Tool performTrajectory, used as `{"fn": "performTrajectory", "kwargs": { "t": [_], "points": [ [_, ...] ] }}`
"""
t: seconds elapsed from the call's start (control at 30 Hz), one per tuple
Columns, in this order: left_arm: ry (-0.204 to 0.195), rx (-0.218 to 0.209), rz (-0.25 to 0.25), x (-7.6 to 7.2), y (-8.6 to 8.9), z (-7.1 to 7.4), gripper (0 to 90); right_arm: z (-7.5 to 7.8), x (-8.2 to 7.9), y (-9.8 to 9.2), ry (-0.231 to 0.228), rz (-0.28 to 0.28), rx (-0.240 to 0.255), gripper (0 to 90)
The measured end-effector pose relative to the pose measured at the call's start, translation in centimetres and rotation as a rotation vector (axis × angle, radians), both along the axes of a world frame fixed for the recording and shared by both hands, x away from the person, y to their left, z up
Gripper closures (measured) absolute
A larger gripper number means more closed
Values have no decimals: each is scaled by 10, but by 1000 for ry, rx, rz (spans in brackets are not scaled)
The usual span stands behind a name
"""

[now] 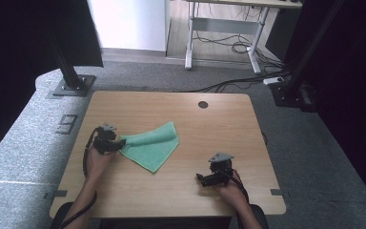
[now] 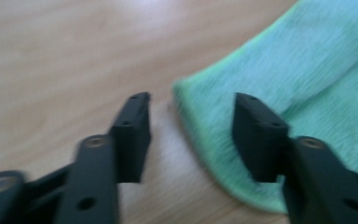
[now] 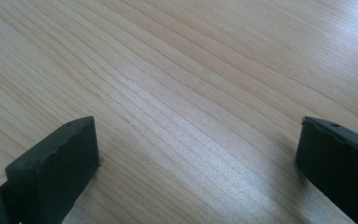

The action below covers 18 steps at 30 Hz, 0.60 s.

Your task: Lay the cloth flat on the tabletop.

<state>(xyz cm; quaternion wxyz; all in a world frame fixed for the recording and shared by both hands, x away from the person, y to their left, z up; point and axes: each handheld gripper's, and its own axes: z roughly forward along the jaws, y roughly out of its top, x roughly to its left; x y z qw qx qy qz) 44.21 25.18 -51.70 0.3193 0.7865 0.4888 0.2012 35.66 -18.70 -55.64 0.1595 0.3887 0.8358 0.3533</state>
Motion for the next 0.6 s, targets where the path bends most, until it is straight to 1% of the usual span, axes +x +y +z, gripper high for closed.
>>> {"fn": "performTrajectory", "kwargs": {
  "t": [0.07,0.1,0.2,0.27,0.43,0.5,0.53,0.6],
  "points": [
    [-23,-8,-23,3,-9,10,364,0,0,0,0,0,0,0],
    [-28,-10,-34,4,-13,13,350,0,0,0,-1,0,-1,0],
    [-41,1,-84,11,-31,20,346,0,0,0,0,0,0,0],
    [-42,13,-122,17,-45,23,364,0,0,0,0,0,0,0],
    [-41,35,-205,29,-79,20,421,0,0,0,0,0,0,0],
    [-26,43,-242,33,-91,17,446,0,0,0,0,0,0,0],
    [-14,60,-257,35,-98,13,450,0,0,0,0,0,0,0],
    [6,81,-267,38,-105,7,471,0,0,0,0,0,0,0]
  ]
}}
